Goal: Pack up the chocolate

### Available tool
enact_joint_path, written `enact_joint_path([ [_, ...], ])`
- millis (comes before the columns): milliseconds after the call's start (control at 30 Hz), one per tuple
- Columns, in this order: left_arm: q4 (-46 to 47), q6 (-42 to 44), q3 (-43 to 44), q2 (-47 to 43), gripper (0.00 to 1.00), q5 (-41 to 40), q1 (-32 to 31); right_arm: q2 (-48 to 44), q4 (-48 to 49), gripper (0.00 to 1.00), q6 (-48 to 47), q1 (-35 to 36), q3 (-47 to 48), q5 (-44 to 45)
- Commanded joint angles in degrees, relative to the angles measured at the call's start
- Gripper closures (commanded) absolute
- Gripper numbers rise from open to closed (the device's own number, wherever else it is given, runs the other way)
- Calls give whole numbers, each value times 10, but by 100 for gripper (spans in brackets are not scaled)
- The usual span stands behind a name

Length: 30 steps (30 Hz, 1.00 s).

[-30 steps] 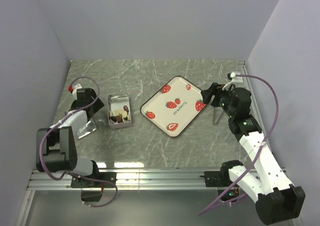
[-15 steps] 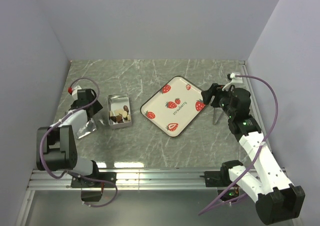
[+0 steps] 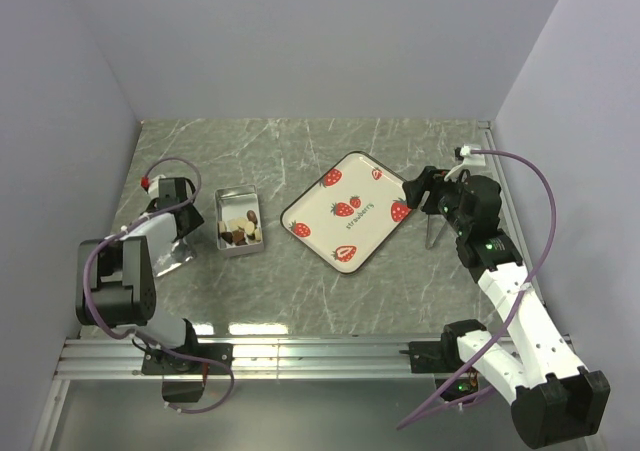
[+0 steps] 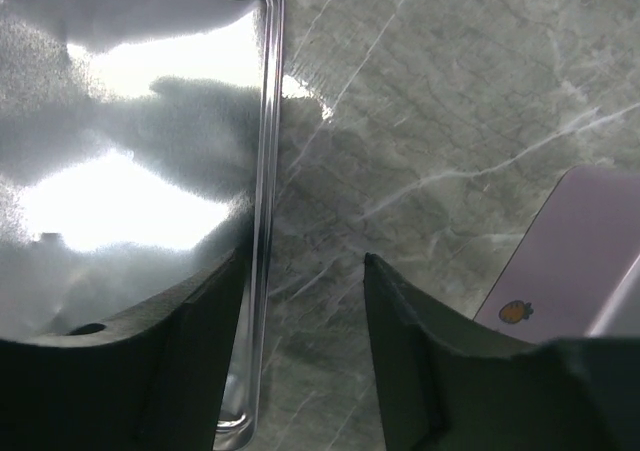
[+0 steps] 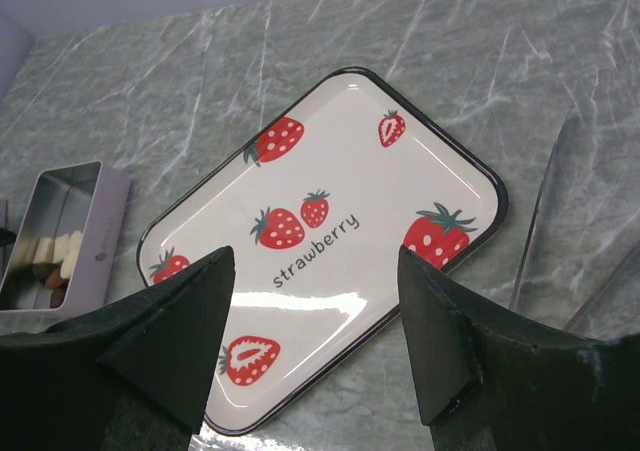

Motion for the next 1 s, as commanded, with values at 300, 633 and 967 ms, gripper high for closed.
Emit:
enact_joint_path([
  [300,-18,15,37,32,69,-4,-5,2,23,27,-6,2,-2,9],
  [633,-20,21,43,42,93,-2,-17,8,22,27,-6,3,-2,15],
  [967,-19,26,43,34,99,-19,-28,11,23,27,-6,3,-1,18],
])
